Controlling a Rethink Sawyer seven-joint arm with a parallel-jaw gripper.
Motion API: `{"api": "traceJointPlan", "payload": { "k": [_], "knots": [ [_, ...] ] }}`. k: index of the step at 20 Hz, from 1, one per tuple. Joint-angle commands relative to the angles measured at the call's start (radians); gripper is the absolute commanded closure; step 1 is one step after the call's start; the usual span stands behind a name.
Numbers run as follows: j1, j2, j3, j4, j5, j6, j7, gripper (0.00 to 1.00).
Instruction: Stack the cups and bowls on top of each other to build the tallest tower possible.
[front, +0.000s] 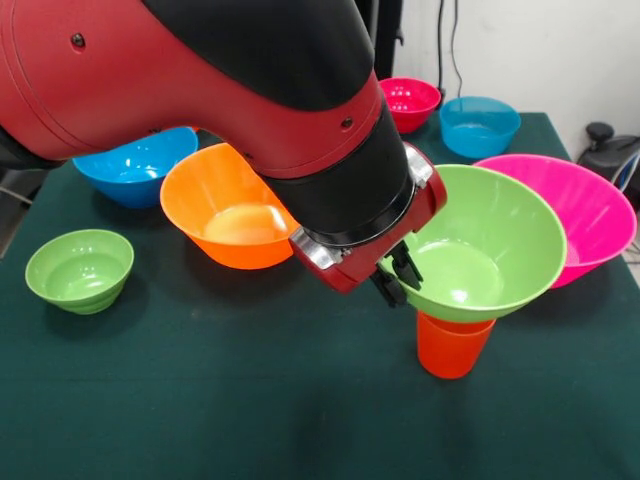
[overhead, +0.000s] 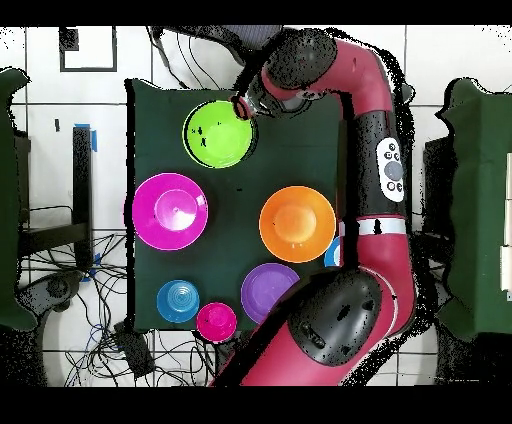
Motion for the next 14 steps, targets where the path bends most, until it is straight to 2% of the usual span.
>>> {"api": "traceJointPlan", "payload": {
  "k": [1, 14],
  "knots": [
    [-0.003, -0.009, -0.042, 0.001, -0.046, 0.035, -0.306, 1.00],
    [-0.005, -0.005, -0.035, 0.003, -0.028, 0.022, -0.268, 1.00]
  ]
}}
